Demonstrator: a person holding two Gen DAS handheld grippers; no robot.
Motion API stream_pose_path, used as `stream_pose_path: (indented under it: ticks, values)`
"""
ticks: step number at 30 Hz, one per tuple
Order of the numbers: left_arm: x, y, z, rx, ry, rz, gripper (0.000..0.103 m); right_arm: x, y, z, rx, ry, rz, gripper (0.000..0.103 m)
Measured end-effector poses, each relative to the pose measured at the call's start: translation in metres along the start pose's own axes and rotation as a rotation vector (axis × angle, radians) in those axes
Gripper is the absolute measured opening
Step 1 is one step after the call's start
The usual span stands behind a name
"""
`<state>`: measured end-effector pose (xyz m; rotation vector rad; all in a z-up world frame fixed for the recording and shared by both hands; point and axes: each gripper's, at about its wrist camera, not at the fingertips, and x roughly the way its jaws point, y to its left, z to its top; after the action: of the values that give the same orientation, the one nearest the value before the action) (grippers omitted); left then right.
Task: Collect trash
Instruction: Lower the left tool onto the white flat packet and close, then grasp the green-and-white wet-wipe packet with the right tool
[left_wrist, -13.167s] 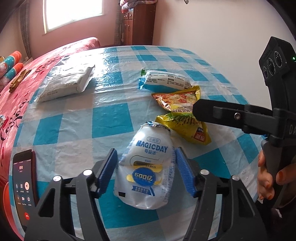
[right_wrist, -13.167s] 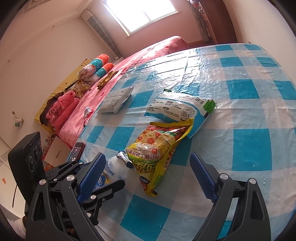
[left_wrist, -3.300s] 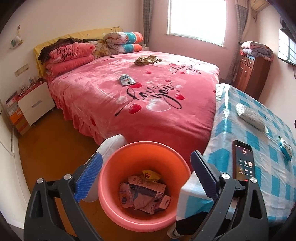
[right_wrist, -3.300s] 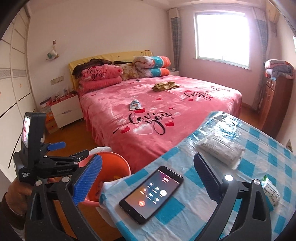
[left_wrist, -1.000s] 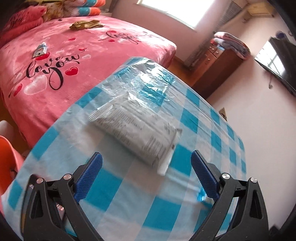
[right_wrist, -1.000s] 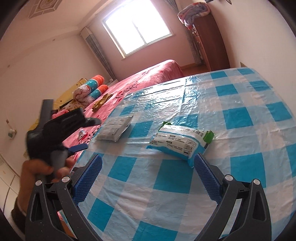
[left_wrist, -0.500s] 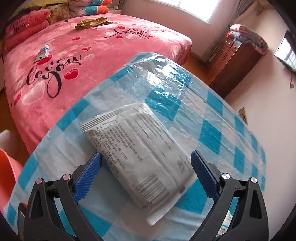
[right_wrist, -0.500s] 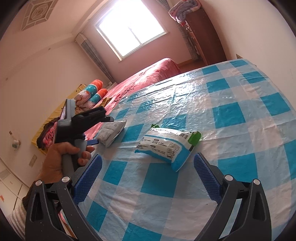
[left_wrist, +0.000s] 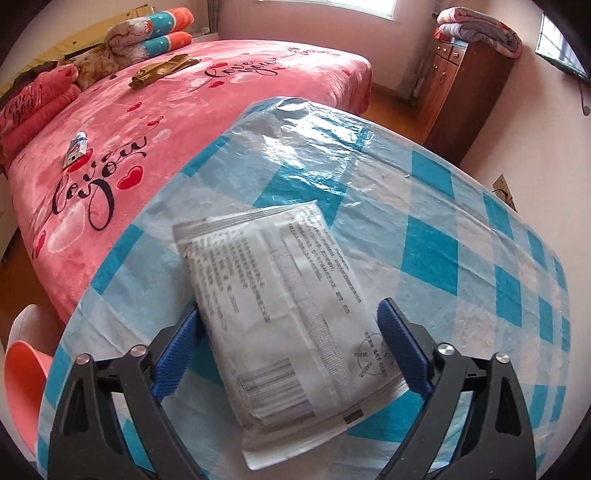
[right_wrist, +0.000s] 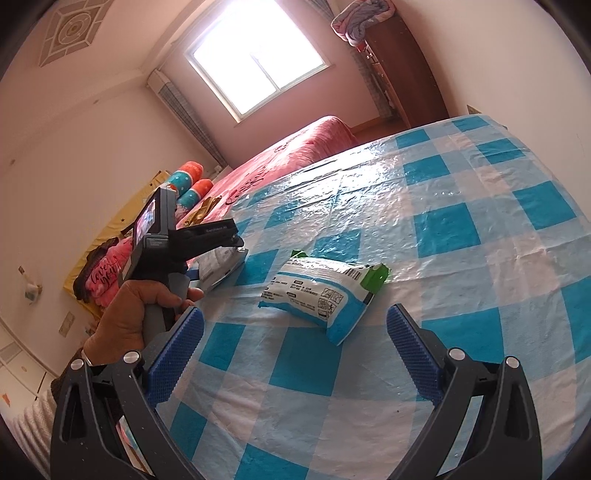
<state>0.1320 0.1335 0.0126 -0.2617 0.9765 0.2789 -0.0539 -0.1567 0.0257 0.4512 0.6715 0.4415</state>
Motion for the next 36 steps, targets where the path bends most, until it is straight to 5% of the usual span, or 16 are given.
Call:
stream_pose_path:
  ticks: [6,13,21,31,36]
  values:
    - [-0.009,-0.019,-0.015,0.080,0.003,-0.050,0.081,-0.002,-0.009,0.003,0.033,-0.008,-0.012,0.098]
    - [-0.039,-0.068,-0.072,0.308,0.025,-0.156,0.080,-0.005,-0.023,0.007,0.074,-0.021,-0.035,0.098]
    - [-0.069,-0.093,-0.127,0.431,0.080,-0.293,0.079,-0.017,-0.042,0.014,0.114,-0.065,-0.076,0.098]
    - [-0.096,-0.095,-0.168,0.492,0.129,-0.406,0.077,-0.018,-0.063,0.017,0.149,-0.059,-0.163,0.098]
    - [-0.102,-0.084,-0.174,0.478,0.106,-0.379,0.077,-0.007,-0.069,0.013,0.164,-0.006,-0.147,0.098]
